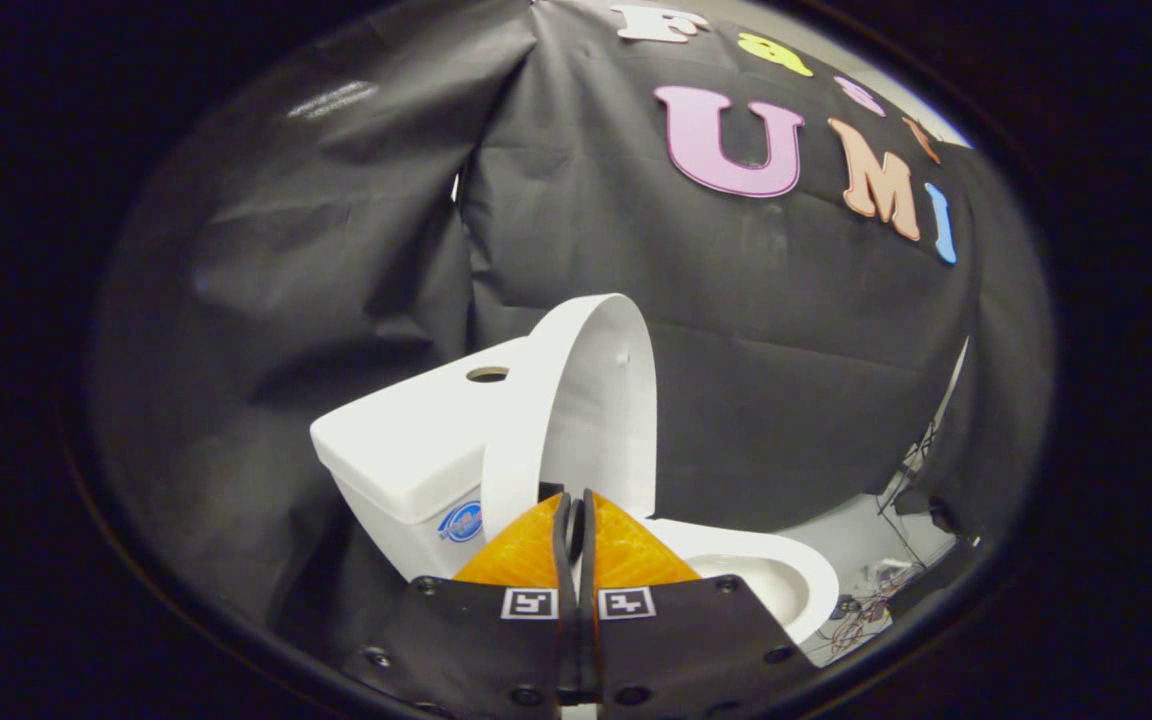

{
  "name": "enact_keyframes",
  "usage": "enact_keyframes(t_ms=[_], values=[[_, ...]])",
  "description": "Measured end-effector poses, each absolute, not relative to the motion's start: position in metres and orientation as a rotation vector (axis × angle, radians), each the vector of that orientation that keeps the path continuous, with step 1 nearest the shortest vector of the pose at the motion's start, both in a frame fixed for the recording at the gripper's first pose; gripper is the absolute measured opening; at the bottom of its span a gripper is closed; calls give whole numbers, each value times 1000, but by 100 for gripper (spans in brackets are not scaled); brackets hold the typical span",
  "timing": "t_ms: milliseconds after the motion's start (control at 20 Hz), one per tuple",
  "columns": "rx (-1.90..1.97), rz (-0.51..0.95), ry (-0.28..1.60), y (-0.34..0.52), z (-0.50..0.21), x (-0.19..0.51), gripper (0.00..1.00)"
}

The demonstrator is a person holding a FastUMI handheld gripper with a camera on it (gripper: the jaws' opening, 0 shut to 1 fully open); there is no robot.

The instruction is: Open the toilet lid.

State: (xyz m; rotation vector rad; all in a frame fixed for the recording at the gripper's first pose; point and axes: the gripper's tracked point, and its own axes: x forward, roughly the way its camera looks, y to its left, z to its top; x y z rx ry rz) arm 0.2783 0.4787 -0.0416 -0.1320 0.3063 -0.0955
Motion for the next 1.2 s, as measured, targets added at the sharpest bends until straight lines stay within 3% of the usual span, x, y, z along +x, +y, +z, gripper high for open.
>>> enact_keyframes(t_ms=[650, 1000, 1150, 1200], values=[[-279, -154, 253, 483, -34, 291, 1], [-345, -140, 217, 499, -12, 294, 19], [-328, -112, 196, 510, 0, 290, 19], [-325, -95, 183, 515, 3, 290, 24]])
